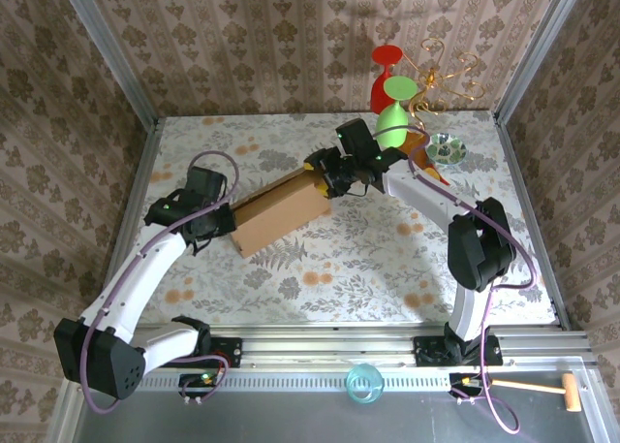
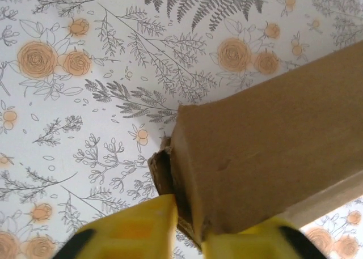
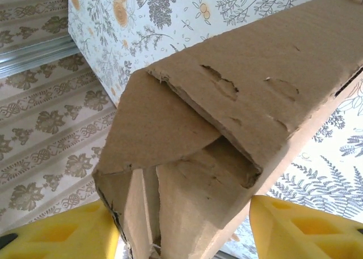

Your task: Fold the paper box

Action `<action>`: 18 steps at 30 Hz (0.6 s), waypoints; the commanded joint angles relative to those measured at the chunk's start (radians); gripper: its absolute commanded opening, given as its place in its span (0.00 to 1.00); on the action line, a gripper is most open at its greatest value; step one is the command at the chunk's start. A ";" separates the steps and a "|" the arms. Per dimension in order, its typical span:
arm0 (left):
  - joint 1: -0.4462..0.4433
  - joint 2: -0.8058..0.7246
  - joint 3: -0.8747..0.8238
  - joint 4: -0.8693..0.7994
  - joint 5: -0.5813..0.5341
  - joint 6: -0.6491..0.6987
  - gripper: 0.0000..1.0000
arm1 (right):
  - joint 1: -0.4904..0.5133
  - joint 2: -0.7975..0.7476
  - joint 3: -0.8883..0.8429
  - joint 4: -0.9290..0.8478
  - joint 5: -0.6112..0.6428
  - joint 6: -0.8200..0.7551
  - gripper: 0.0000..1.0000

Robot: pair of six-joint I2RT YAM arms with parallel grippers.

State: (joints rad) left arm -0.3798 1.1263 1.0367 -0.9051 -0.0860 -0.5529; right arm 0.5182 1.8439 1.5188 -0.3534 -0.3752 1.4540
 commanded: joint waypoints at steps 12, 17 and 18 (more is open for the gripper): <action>0.136 -0.152 -0.003 0.103 0.419 -0.335 0.53 | -0.006 0.041 -0.034 0.007 -0.012 -0.017 0.54; 0.147 -0.170 -0.067 0.213 0.469 -0.483 0.54 | -0.006 0.046 -0.036 0.010 -0.014 -0.017 0.52; 0.146 -0.176 -0.082 0.217 0.470 -0.510 0.54 | -0.006 0.046 -0.036 0.009 -0.016 -0.017 0.52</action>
State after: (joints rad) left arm -0.2398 0.9665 0.9966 -0.7589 0.3111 -0.9249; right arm 0.5064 1.8549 1.5040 -0.3088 -0.3801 1.4429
